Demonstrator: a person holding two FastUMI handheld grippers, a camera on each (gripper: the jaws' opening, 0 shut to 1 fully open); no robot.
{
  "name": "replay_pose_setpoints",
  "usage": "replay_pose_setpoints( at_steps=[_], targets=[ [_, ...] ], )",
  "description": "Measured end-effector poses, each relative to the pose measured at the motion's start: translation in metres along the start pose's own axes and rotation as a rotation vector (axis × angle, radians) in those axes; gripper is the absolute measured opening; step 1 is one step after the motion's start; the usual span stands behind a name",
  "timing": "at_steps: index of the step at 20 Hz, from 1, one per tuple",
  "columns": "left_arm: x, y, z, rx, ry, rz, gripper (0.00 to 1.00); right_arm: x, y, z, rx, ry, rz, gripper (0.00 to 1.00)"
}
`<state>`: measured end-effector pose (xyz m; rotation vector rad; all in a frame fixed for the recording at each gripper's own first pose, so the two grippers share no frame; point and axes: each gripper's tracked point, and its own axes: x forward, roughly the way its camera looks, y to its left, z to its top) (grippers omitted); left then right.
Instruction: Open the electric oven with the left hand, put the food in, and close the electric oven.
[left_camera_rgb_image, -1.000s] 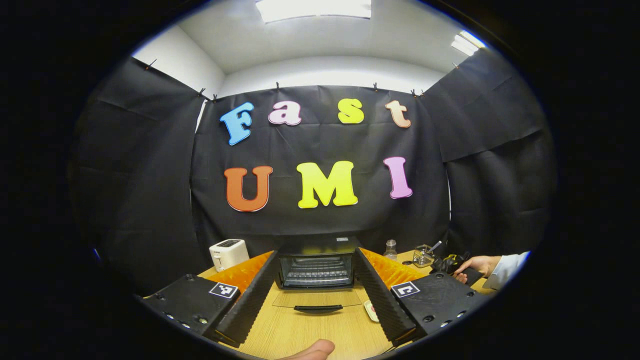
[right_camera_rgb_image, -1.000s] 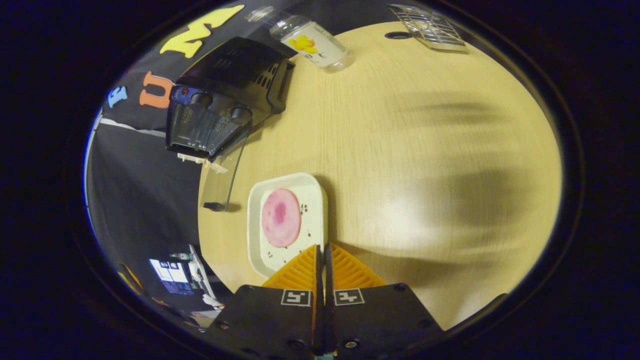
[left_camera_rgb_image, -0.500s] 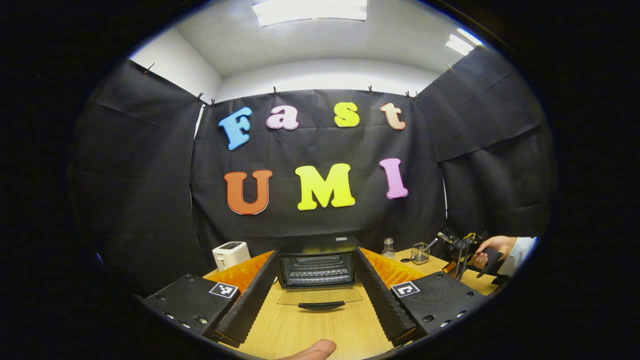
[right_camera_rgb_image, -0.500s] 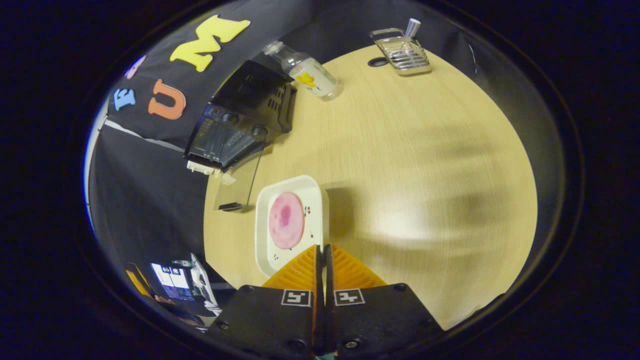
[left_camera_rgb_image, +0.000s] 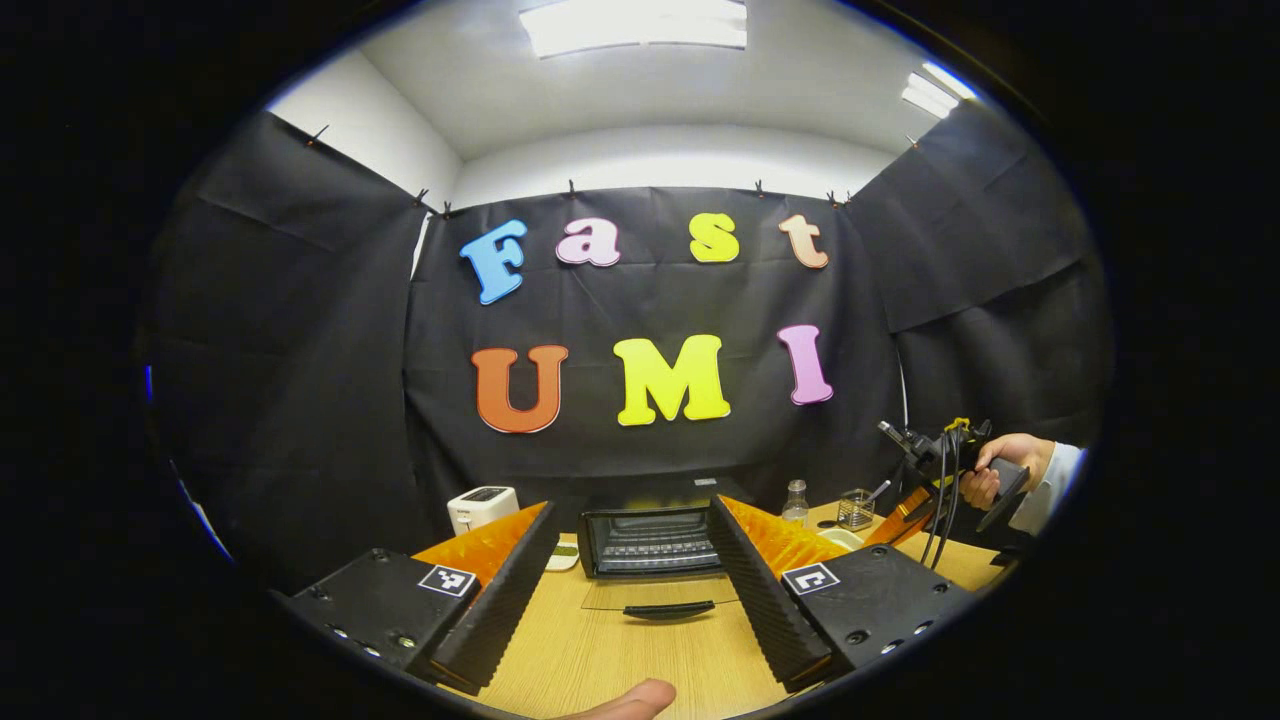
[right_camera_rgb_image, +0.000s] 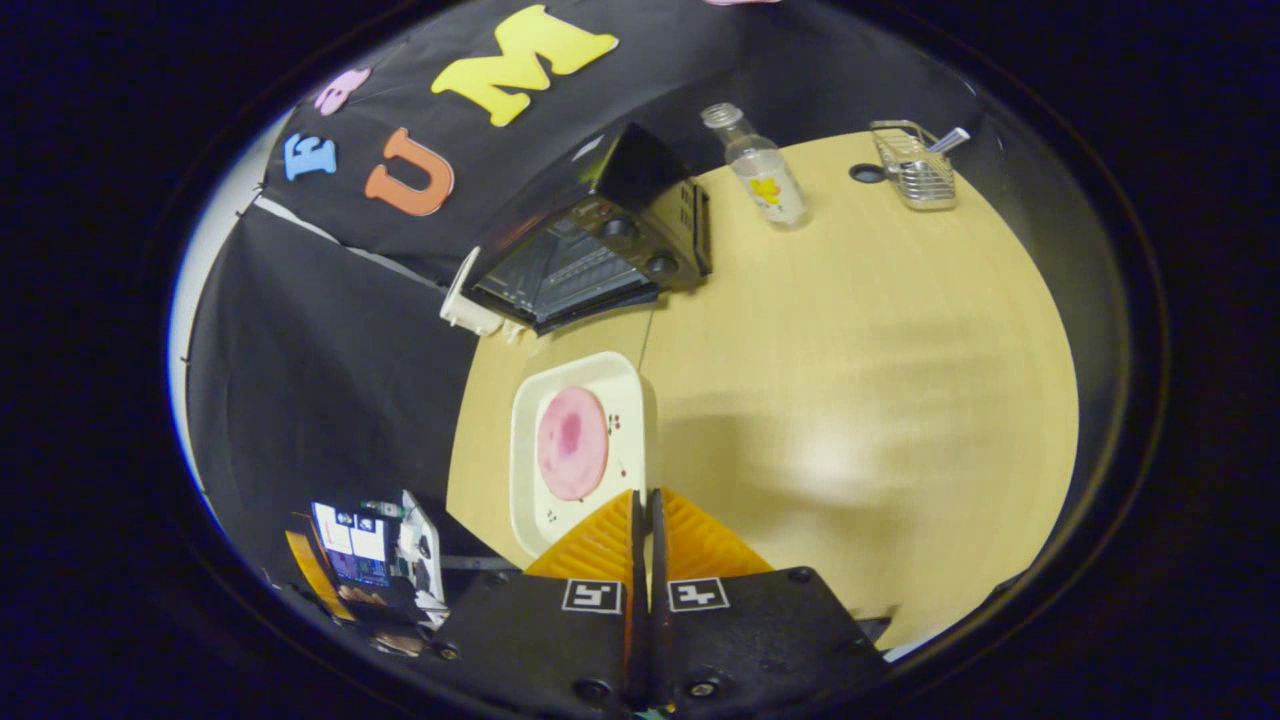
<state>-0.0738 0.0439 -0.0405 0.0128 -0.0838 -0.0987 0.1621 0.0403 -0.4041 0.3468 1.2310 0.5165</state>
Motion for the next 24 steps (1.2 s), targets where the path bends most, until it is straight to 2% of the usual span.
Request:
replay_pose_setpoints(
  at_steps=[5,7,9,13,15,16,20,23,24],
  targets=[
    [-0.008,0.018,-0.009,0.001,0.017,0.004,0.95,0.004,0.001,0.009,-0.007,0.008,0.031,0.01],
    [-0.008,0.028,-0.010,0.006,0.016,0.021,0.95,-0.002,0.002,0.020,0.029,0.002,0.037,0.01],
    [-0.010,0.038,-0.012,0.006,0.014,0.035,0.95,0.007,0.022,0.016,0.066,0.009,0.055,0.04],
    [-0.014,0.056,-0.017,0.029,0.019,0.069,0.95,0.044,0.050,0.013,0.111,0.005,0.064,0.01],
    [-0.014,0.062,-0.020,0.061,0.013,0.093,0.95,0.070,0.060,0.026,0.127,-0.020,0.054,0.04],
    [-0.013,0.062,-0.023,0.067,0.015,0.095,0.95,0.079,0.061,0.031,0.138,-0.036,0.048,0.01],
    [-0.011,0.059,-0.032,0.056,0.030,0.083,0.95,0.112,0.057,0.050,0.189,-0.098,0.019,0.04],
    [-0.006,0.059,-0.037,0.049,0.044,0.080,0.95,0.132,0.046,0.080,0.239,-0.208,0.000,0.01],
    [-0.006,0.059,-0.041,0.051,0.052,0.080,0.95,0.138,0.042,0.089,0.261,-0.246,-0.011,0.04]
  ],
)
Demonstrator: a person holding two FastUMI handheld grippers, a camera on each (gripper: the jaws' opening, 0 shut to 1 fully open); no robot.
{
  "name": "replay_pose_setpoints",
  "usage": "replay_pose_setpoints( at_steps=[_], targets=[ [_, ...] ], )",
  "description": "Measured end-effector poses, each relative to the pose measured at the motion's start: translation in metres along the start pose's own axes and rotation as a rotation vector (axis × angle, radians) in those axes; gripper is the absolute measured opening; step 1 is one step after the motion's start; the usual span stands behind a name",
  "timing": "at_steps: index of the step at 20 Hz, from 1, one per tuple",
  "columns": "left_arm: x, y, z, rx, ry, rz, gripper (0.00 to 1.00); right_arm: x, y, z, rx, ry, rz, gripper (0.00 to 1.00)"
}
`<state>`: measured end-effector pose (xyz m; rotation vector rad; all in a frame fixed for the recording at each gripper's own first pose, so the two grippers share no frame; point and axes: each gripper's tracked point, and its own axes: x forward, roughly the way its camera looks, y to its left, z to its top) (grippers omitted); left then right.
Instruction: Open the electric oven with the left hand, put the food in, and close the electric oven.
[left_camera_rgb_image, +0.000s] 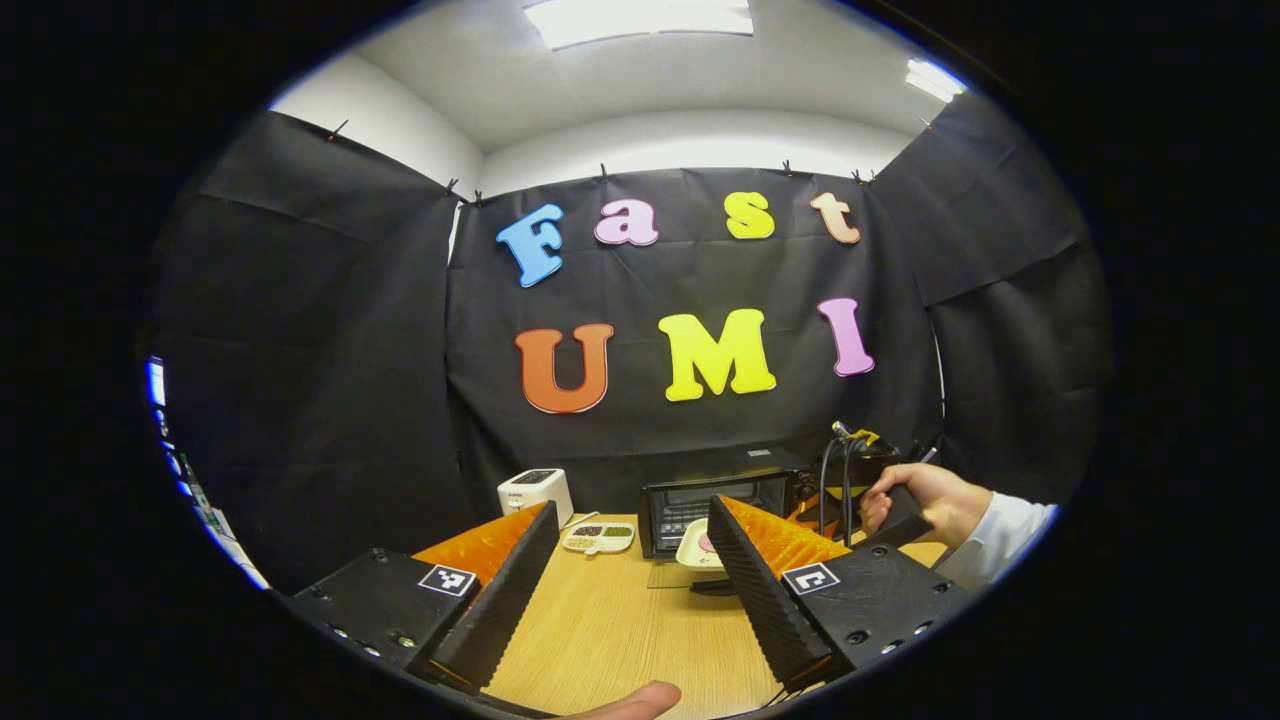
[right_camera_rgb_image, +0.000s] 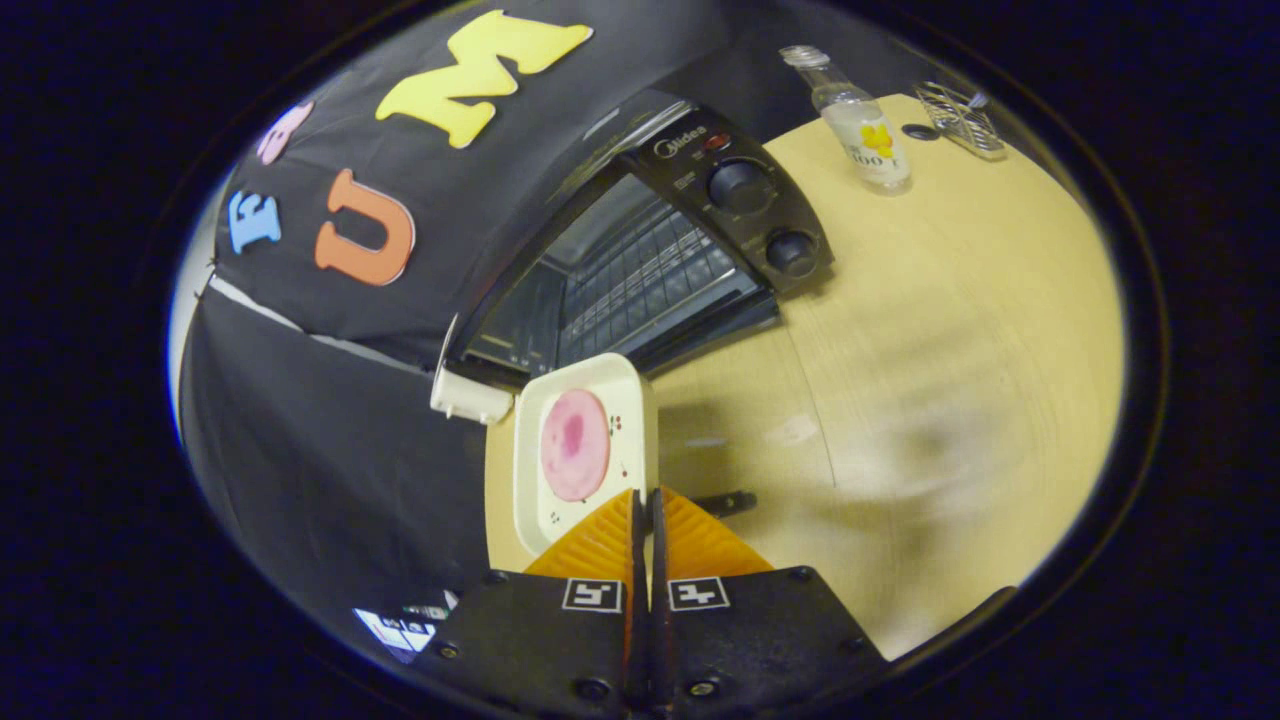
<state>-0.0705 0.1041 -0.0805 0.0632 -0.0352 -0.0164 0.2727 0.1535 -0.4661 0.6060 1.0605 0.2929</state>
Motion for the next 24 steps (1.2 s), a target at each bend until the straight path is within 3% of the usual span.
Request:
replay_pose_setpoints(
  at_steps=[4,9,14,19,24],
  targets=[
    [0.007,0.014,-0.015,0.012,0.019,0.034,0.95,0.030,-0.001,0.028,0.102,-0.139,-0.001,0.01],
    [0.027,0.038,-0.025,-0.021,0.024,0.092,0.95,0.076,0.014,0.045,0.195,-0.194,0.025,0.01],
    [0.043,0.053,-0.039,-0.031,0.036,0.125,0.95,0.102,0.015,0.084,0.260,-0.354,0.030,0.01],
    [0.053,0.059,-0.056,-0.029,0.078,0.135,0.96,0.124,0.020,0.107,0.219,-0.481,0.006,0.05],
    [0.058,0.058,-0.065,-0.033,0.097,0.132,0.96,0.130,0.025,0.129,0.149,-0.580,0.014,0.02]
  ],
)
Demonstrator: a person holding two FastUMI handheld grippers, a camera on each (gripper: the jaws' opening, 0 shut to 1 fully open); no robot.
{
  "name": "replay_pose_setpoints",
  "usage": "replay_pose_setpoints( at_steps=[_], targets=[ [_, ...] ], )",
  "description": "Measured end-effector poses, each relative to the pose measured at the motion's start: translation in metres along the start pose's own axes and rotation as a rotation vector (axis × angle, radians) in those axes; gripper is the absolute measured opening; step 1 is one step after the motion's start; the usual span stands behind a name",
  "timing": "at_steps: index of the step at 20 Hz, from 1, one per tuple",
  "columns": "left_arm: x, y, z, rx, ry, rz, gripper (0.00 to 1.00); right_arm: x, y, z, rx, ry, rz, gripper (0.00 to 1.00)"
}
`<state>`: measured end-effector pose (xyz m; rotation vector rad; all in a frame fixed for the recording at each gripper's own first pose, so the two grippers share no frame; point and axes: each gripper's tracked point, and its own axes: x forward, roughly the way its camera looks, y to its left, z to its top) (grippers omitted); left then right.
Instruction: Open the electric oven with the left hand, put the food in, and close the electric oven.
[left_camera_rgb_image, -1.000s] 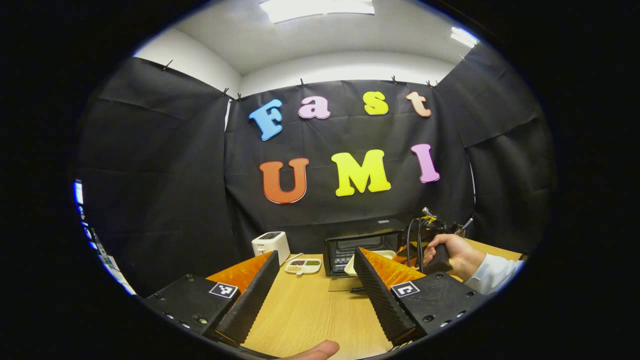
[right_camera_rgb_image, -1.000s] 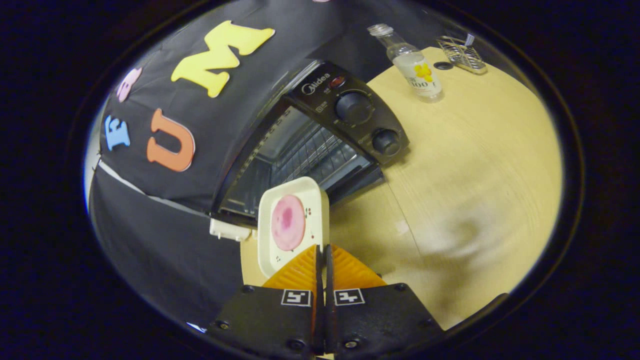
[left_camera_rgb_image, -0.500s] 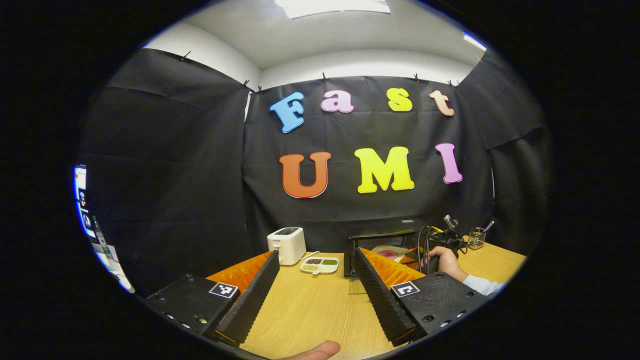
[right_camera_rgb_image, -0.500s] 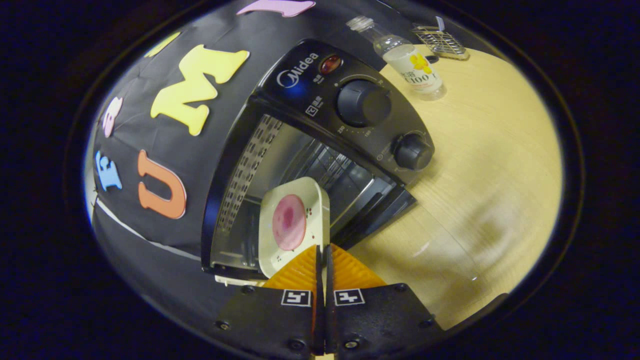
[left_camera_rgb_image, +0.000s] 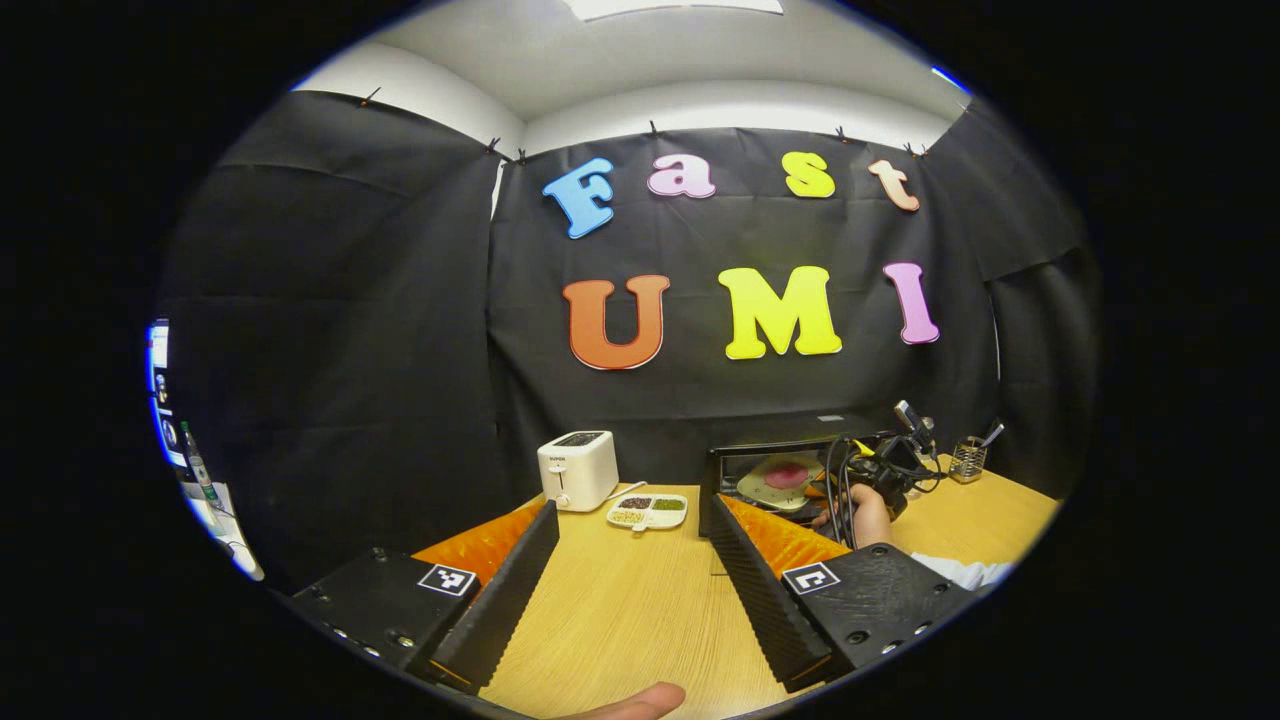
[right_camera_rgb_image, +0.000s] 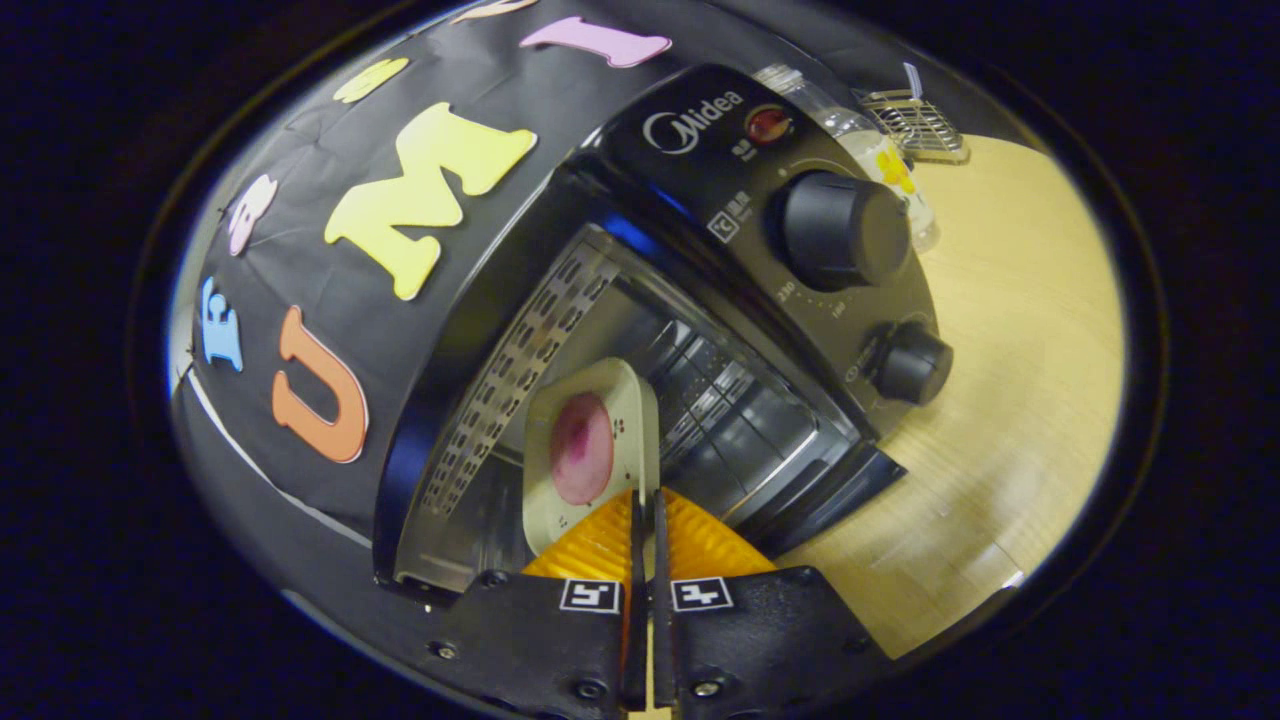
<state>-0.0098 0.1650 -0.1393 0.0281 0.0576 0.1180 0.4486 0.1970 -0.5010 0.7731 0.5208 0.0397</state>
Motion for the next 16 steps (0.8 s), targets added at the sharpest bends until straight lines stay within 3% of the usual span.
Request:
replay_pose_setpoints(
  at_steps=[11,13,15,16],
  targets=[
    [0.014,-0.008,-0.012,-0.023,0.037,0.011,0.96,-0.002,-0.019,0.006,-0.118,-0.051,-0.043,0.10],
    [0.010,-0.010,-0.013,-0.034,0.043,0.008,0.95,-0.009,-0.013,0.008,-0.142,-0.060,-0.017,0.17],
    [0.008,-0.006,-0.015,-0.022,0.044,0.019,0.96,-0.019,-0.011,0.011,-0.185,-0.070,-0.008,0.36],
    [0.005,-0.004,-0.016,-0.019,0.049,0.026,0.95,-0.024,-0.011,0.012,-0.198,-0.077,-0.001,0.34]
  ],
)
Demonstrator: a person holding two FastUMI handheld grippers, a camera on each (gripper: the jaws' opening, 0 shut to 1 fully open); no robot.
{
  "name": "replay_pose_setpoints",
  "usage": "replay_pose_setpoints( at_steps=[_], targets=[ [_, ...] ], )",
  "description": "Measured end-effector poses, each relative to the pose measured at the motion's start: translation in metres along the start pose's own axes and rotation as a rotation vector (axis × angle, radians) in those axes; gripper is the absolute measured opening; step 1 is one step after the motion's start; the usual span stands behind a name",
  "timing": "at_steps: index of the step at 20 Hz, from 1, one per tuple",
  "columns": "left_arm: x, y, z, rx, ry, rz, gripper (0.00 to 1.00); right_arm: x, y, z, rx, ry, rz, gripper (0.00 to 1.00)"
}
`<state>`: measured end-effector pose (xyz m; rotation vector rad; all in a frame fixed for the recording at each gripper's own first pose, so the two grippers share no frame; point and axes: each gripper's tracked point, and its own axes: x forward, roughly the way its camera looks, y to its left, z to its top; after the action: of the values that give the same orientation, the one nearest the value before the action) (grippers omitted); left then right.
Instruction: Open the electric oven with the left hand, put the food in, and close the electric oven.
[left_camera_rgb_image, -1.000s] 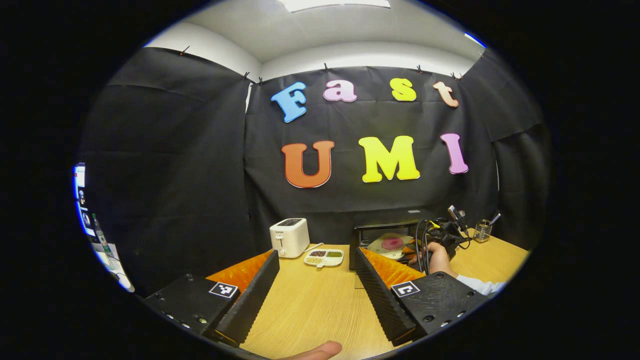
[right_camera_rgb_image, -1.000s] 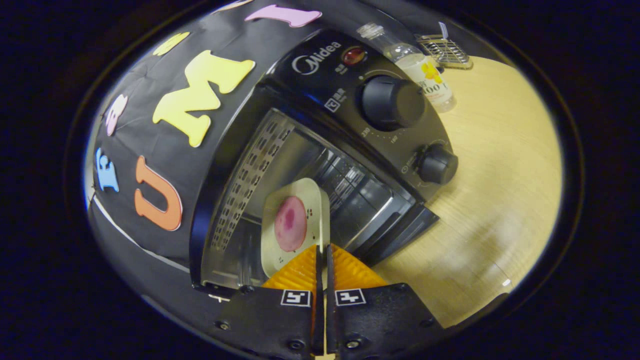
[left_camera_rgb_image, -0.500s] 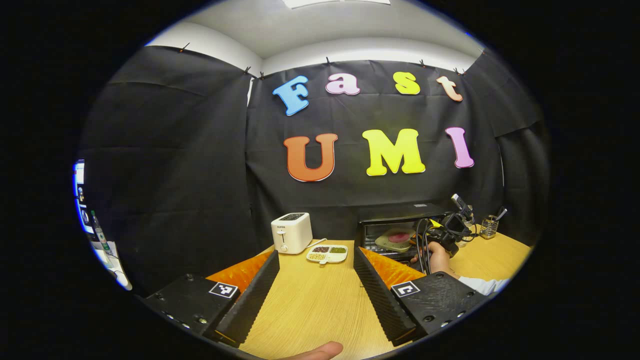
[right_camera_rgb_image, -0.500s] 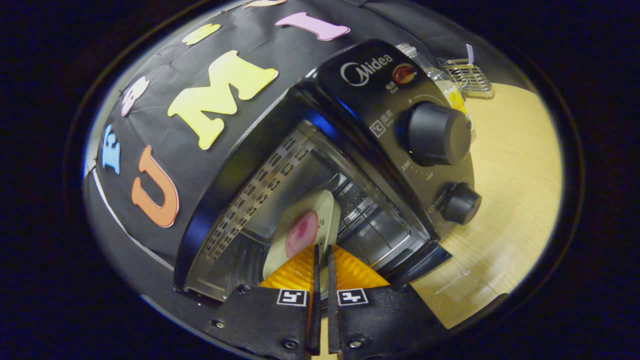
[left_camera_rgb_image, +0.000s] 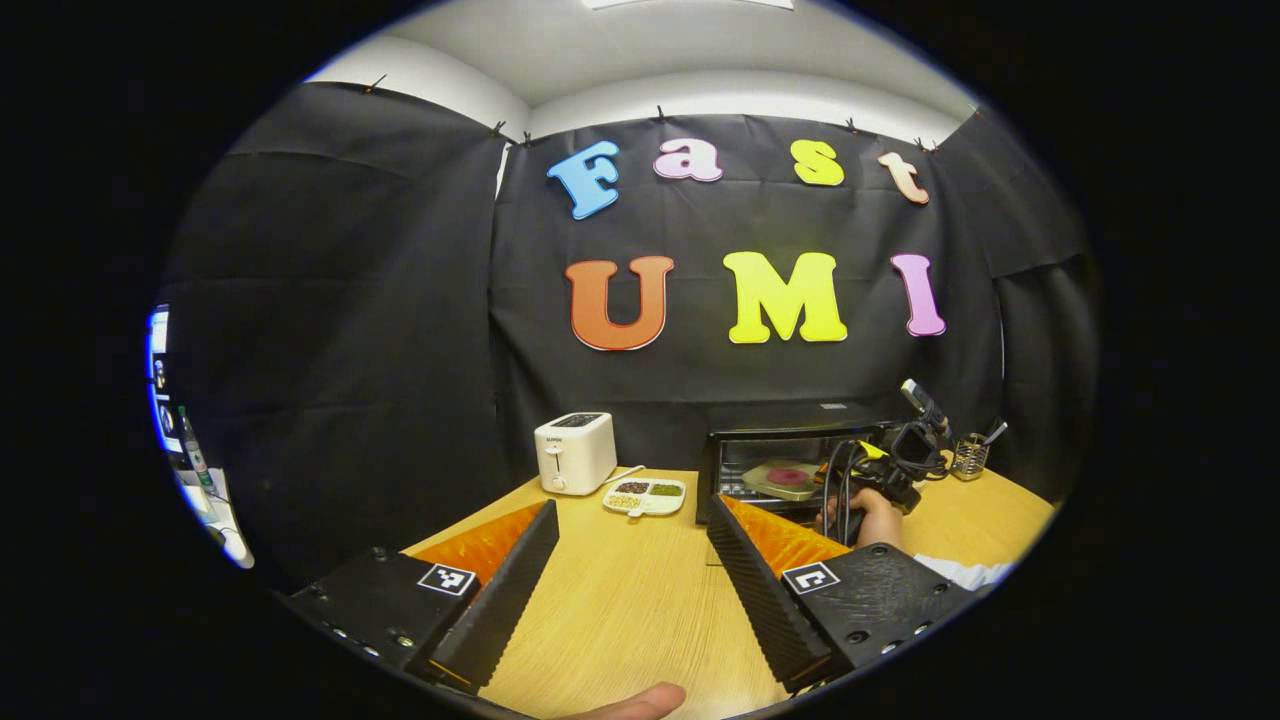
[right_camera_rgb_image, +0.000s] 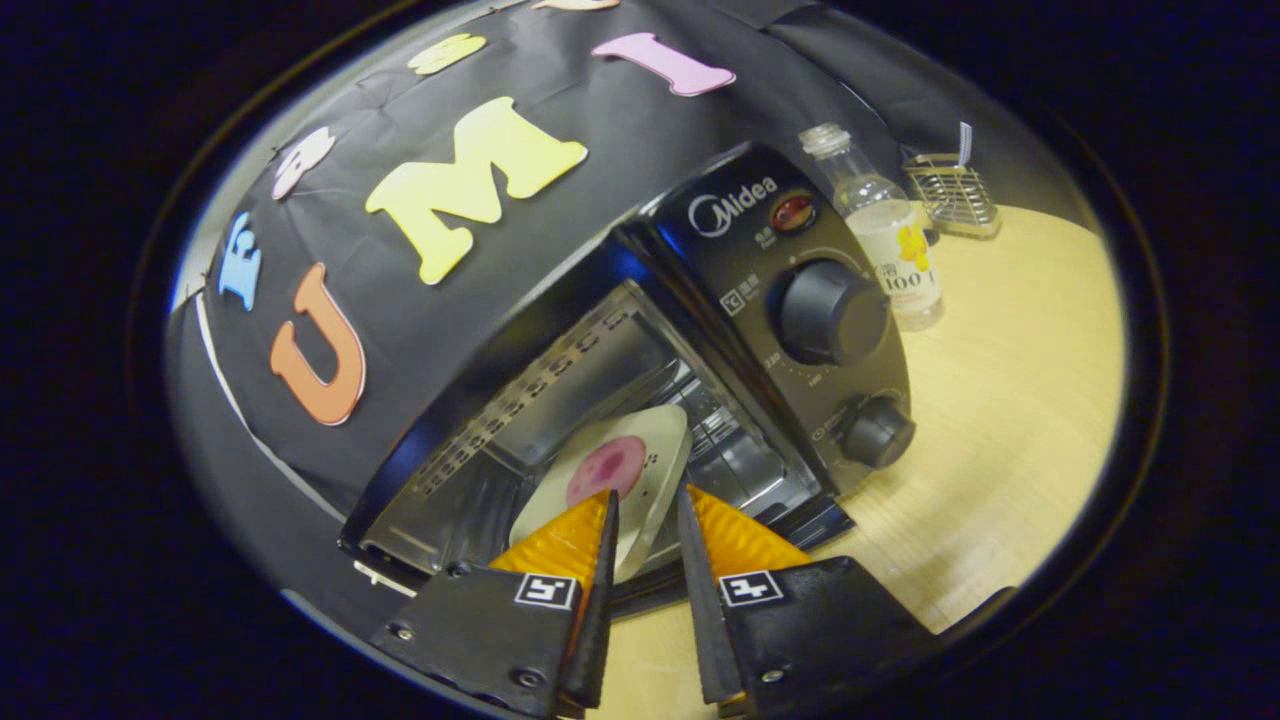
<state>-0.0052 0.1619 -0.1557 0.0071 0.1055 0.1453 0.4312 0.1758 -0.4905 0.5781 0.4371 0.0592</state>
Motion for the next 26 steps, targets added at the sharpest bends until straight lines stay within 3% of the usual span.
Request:
replay_pose_setpoints(
  at_steps=[6,11,12,15,21,23,24,25,26],
  targets=[
    [-0.005,-0.004,-0.014,-0.030,0.031,-0.002,0.95,-0.038,-0.021,0.003,-0.104,-0.012,-0.053,0.51],
    [-0.011,-0.018,-0.028,-0.017,0.075,-0.033,0.96,-0.081,-0.022,0.010,-0.233,-0.037,-0.015,0.65],
    [-0.014,-0.023,-0.028,-0.019,0.078,-0.048,0.96,-0.091,-0.019,0.014,-0.262,-0.058,-0.004,0.76],
    [-0.010,-0.031,-0.031,-0.028,0.087,-0.070,0.96,-0.123,-0.011,0.030,-0.344,-0.117,0.038,0.87],
    [0.001,-0.055,-0.048,-0.048,0.122,-0.127,0.96,-0.205,0.001,0.074,-0.476,-0.228,0.106,0.89],
    [0.009,-0.063,-0.052,-0.054,0.138,-0.142,0.96,-0.234,0.004,0.094,-0.537,-0.282,0.122,1.00],
    [0.013,-0.067,-0.055,-0.064,0.148,-0.150,0.96,-0.250,0.004,0.101,-0.560,-0.302,0.130,0.96],
    [0.018,-0.072,-0.059,-0.077,0.157,-0.158,0.96,-0.266,0.006,0.110,-0.572,-0.321,0.150,1.00],
    [0.023,-0.076,-0.061,-0.090,0.169,-0.163,0.96,-0.281,0.007,0.118,-0.581,-0.336,0.156,0.96]
  ],
)
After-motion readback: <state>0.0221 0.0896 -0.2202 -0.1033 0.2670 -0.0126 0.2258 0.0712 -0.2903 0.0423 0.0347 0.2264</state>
